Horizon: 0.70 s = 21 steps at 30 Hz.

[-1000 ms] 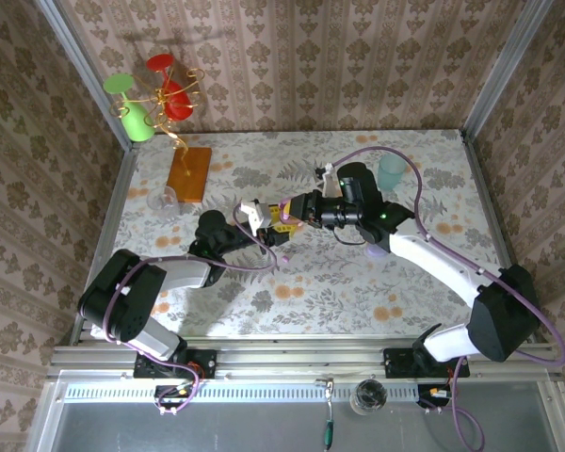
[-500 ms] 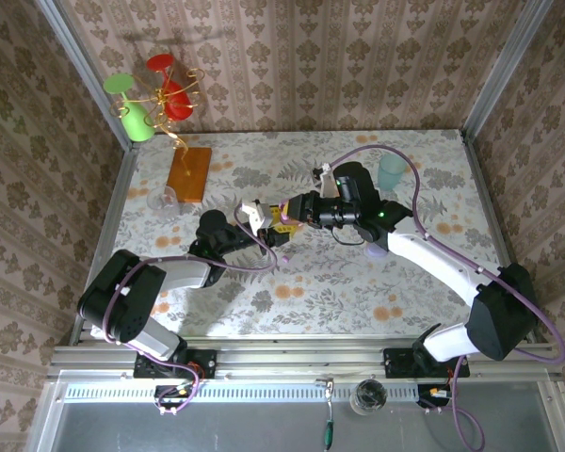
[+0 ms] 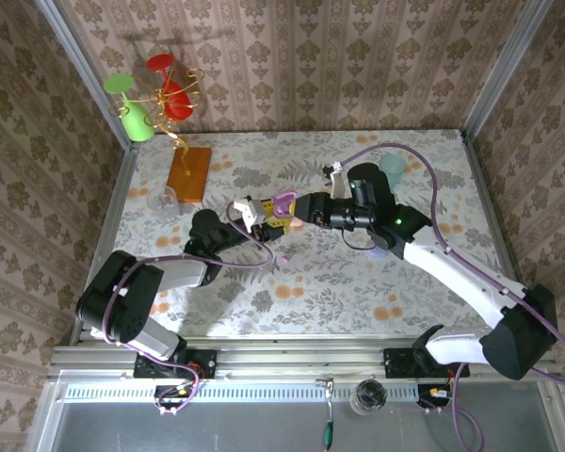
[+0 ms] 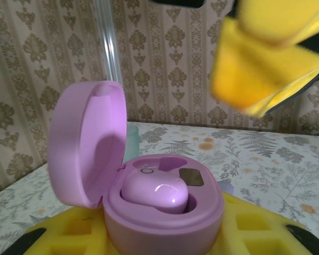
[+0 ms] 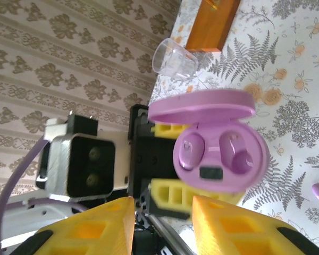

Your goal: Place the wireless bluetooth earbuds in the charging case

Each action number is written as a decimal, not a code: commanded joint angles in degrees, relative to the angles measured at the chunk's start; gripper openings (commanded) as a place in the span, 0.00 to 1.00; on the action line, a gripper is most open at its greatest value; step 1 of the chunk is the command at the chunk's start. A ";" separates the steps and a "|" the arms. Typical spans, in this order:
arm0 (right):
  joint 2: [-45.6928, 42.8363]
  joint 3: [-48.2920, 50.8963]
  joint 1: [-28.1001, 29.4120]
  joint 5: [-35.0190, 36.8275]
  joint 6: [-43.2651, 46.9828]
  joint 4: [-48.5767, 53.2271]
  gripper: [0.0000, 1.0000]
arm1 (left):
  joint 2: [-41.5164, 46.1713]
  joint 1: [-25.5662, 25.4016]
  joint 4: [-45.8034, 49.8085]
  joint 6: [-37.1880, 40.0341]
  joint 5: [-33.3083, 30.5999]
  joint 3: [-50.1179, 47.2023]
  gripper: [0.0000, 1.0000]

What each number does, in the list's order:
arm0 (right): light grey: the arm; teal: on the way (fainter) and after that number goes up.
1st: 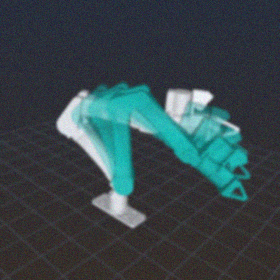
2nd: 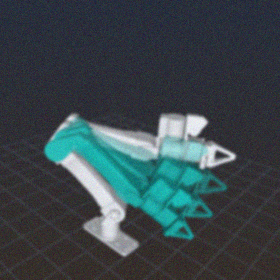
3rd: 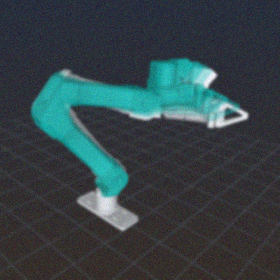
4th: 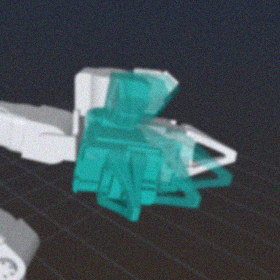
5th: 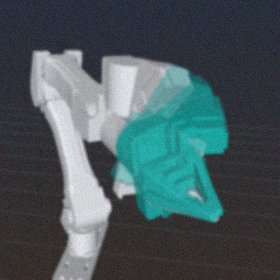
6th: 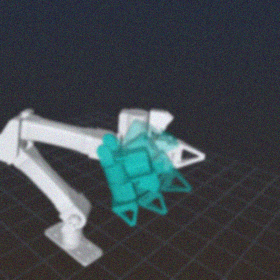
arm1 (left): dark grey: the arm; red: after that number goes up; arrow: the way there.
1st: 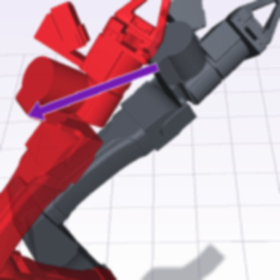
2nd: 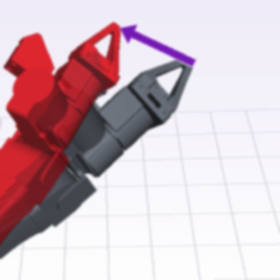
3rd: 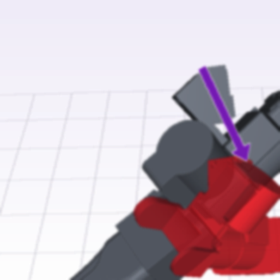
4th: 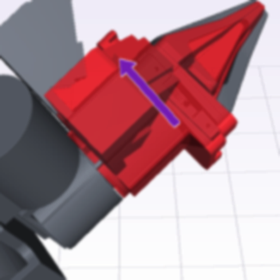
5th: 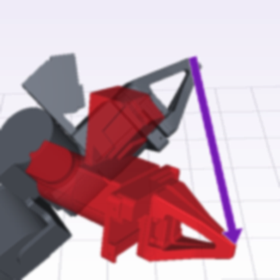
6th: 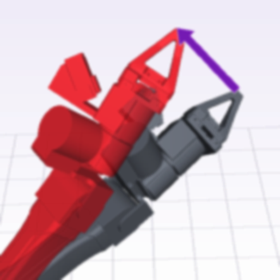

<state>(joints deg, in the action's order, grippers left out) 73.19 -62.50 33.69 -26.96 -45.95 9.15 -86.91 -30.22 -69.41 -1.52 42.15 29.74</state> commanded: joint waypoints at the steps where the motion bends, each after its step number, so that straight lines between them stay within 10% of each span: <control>1: -2.90 3.17 0.06 1.67 2.44 -0.64 0.37 | 2.90 2.58 -3.10 -1.24 0.47 -1.55 0.31; 21: 22.88 5.83 2.42 8.19 4.93 -3.76 0.40 | 23.94 16.38 10.81 0.67 0.83 -9.26 0.32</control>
<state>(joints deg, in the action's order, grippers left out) 93.65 -53.45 35.70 -19.18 -43.13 6.83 -64.97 -14.41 -61.17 -1.83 42.19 21.08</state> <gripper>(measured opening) 0.401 0.369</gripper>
